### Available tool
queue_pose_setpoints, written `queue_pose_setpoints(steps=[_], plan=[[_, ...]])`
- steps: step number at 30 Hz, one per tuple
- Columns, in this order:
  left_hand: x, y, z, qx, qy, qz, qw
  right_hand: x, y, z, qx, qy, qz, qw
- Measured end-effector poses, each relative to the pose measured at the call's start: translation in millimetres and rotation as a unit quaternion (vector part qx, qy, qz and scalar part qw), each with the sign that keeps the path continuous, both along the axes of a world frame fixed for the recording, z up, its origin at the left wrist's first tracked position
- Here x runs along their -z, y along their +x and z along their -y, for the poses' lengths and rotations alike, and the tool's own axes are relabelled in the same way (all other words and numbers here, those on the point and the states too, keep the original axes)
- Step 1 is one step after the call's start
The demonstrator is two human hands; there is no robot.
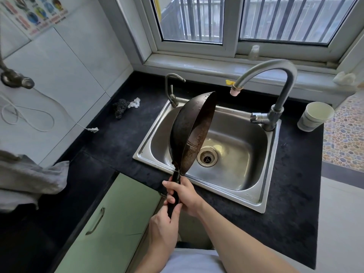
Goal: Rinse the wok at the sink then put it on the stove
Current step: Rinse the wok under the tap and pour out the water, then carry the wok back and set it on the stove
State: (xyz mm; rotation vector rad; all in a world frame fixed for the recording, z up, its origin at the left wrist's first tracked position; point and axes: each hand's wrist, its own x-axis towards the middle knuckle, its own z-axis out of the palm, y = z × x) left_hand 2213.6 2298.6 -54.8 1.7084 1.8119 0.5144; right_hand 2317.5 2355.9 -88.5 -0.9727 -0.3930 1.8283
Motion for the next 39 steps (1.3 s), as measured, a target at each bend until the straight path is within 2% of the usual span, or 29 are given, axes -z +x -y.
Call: queue_pose_setpoints(steps=[3,6,8,11,13,15,17,20,27,35,39], plan=[[4,-5,-4,0.003,-0.014,0.000,1.000,-2,-3,-2,0.003,-0.004,0.015,1.000],[8,-12,-10,0.013,-0.064,0.047,0.997,-2,-12,-5,0.030,-0.015,0.076,0.997],[7,-18,-17,0.003,-0.119,0.111,0.987,-4,-17,-9,0.044,-0.012,0.121,0.992],[0,-21,-26,-0.032,-0.214,0.229,0.949,-7,-19,-10,0.038,-0.011,0.173,0.984],[-5,-20,-29,-0.042,-0.255,0.281,0.924,-8,-20,-10,0.061,-0.023,0.156,0.986],[-9,-22,-30,-0.051,-0.295,0.325,0.897,-11,-24,-10,0.100,-0.047,0.099,0.989],[-9,-26,-32,-0.049,-0.323,0.351,0.877,-13,-31,-11,0.126,-0.081,0.038,0.988],[-5,-41,-35,-0.042,-0.358,0.370,0.856,-15,-40,-10,0.136,-0.121,0.001,0.983],[2,-67,-40,-0.002,-0.380,0.388,0.840,-19,-64,-14,0.160,-0.139,0.065,0.975],[7,-90,-31,0.019,-0.351,0.433,0.830,-32,-88,-10,0.119,-0.118,0.149,0.974],[5,-98,-23,-0.009,-0.325,0.450,0.832,-32,-100,-10,0.088,-0.110,0.167,0.976]])
